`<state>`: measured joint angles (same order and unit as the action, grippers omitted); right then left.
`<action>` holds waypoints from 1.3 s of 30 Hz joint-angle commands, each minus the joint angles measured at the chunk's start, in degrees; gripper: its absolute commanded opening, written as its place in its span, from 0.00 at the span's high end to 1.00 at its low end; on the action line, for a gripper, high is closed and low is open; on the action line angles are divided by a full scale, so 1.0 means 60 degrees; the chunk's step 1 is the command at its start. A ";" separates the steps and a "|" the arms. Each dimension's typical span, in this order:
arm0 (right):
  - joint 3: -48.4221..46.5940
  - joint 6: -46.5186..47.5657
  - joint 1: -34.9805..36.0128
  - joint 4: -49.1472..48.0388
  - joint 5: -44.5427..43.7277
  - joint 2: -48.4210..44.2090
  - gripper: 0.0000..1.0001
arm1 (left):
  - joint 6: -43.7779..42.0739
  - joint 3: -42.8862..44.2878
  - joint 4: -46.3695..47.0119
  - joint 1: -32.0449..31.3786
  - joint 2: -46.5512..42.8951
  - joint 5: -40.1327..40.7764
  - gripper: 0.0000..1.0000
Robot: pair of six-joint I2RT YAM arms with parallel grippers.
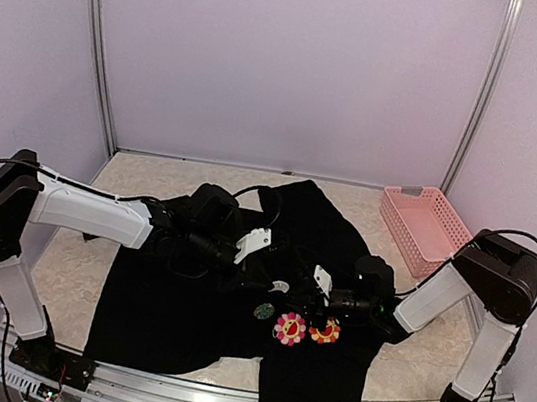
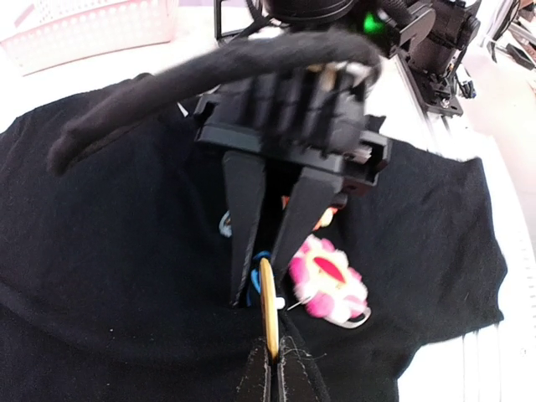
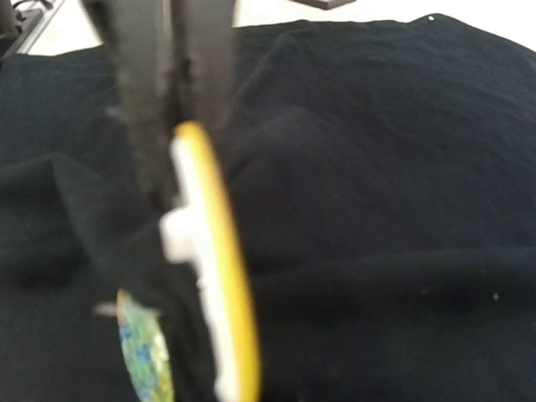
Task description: Pin the brooch onto the clothing
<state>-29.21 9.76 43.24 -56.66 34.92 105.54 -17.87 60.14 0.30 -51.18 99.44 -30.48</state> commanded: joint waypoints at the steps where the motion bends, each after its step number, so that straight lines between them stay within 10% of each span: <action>1: -0.0374 -0.0299 -0.0140 0.0547 -0.0331 0.0256 0.91 | 0.0251 0.0071 0.0098 -0.0009 -0.0402 -0.0681 1.00; 19: -0.0184 -0.0391 -0.0296 -0.0602 0.1620 -0.0318 0.47 | 0.0388 -0.0458 0.0789 0.0078 -0.0499 -0.0242 1.00; 31: -0.0858 -0.1106 -0.0341 -0.1808 0.2463 0.0641 0.87 | 0.0328 -0.0568 0.0841 0.0078 -0.0628 -0.0315 1.00; 39: -0.1215 -0.1580 -0.0388 -0.1802 0.2484 0.0677 0.86 | 0.0209 -0.0462 0.0649 -0.0019 -0.0492 -0.0276 1.00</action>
<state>-33.95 2.63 41.50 -65.87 49.39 109.03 -15.68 57.08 3.53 -50.59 97.86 -31.03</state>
